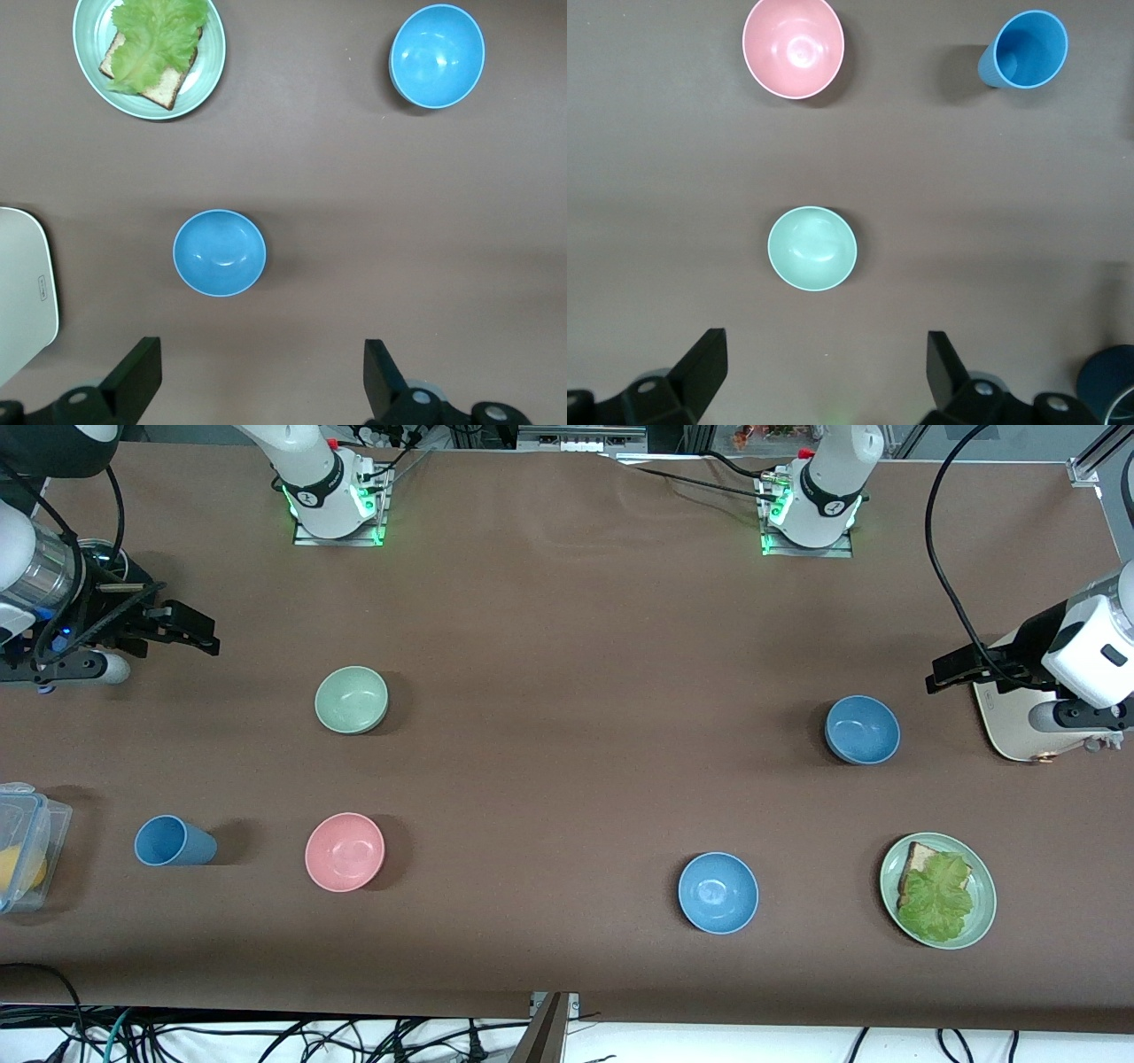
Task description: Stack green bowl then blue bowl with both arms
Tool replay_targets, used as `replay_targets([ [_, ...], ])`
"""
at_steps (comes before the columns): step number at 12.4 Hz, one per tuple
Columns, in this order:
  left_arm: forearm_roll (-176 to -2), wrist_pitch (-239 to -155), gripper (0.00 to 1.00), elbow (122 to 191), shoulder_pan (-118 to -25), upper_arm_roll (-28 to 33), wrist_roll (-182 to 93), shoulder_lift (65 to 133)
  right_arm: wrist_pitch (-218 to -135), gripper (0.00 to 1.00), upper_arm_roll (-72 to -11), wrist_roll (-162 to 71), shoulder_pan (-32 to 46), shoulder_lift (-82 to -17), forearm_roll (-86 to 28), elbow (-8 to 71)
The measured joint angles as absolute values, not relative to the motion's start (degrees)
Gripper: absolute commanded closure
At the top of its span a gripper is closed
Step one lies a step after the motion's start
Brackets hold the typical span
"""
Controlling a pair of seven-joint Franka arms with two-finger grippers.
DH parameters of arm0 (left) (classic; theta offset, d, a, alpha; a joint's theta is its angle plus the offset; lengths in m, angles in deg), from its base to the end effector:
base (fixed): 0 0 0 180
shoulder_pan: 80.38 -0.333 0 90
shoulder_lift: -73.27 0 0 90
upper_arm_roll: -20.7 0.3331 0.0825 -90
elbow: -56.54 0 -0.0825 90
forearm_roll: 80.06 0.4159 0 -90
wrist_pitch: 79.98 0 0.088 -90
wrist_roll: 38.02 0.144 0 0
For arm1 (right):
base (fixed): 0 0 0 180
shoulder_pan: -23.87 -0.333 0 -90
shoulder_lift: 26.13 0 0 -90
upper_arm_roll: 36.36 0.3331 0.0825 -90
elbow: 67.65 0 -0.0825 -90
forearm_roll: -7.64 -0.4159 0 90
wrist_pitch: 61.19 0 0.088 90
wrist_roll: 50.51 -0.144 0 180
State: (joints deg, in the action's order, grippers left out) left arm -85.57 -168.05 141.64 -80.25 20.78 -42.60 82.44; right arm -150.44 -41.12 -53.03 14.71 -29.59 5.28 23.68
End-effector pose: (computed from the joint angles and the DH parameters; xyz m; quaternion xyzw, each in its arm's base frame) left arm 0.6274 -0.0147 0.5480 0.9966 0.0404 -0.0559 0.0457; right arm 0.5951 0.0530 0.5564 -0.9986 -0.0156 0.0492 0.0151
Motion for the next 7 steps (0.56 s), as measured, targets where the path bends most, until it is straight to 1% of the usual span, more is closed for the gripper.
replay_targets([
  [7, -83.01, -167.99, 0.0, 141.06, -79.74, 20.46, -42.6, 82.48, -149.03, 0.01, -40.25, -53.05, 14.71, -29.45, 7.25, 22.66],
])
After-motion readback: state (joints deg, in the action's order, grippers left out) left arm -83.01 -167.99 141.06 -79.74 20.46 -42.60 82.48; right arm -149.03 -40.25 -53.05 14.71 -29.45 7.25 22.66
